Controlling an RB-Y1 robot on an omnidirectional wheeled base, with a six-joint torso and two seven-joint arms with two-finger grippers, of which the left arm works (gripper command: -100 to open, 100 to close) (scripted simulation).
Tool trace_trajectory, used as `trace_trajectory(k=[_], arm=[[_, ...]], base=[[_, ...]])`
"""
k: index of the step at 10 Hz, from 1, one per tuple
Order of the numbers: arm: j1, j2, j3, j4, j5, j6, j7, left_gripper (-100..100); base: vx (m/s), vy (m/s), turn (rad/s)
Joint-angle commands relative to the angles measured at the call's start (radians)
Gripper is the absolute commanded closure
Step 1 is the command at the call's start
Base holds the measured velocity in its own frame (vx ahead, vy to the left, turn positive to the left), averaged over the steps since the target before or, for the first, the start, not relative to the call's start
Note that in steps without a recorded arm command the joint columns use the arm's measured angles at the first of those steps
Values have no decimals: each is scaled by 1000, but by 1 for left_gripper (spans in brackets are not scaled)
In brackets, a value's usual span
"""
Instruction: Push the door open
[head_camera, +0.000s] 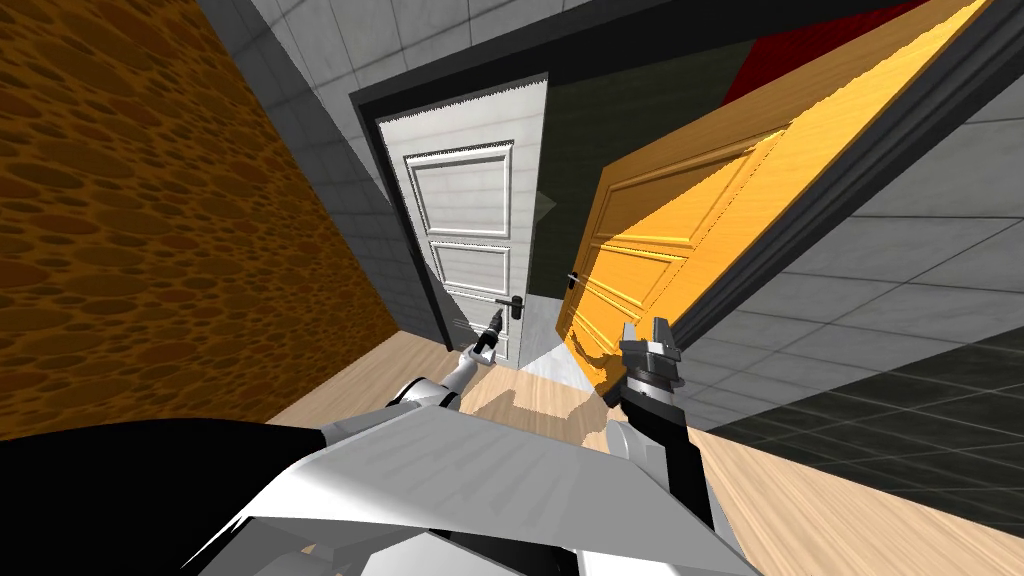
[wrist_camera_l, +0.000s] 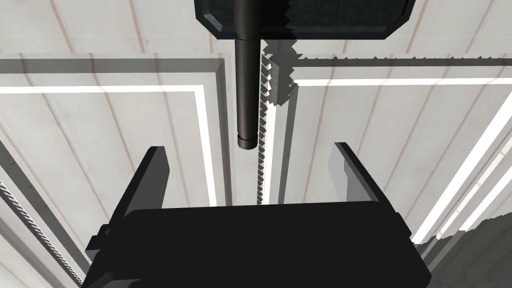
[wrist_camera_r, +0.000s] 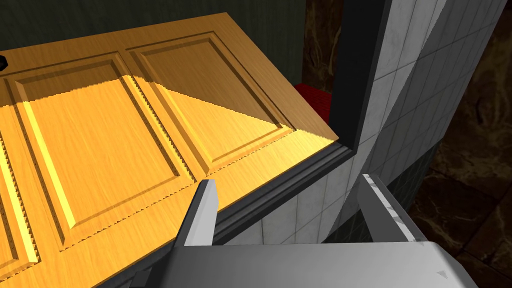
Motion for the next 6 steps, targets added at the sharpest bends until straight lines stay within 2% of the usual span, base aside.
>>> trace_trajectory(k=[1, 4, 6], arm=[[0, 19, 3, 2, 1, 0, -1, -100], [-1, 34, 7, 4, 2, -1, -2, -100], [-1, 33, 11, 6, 4, -1, -3, -100]], base=[[113, -25, -28], [191, -25, -20], [212, -12, -24]])
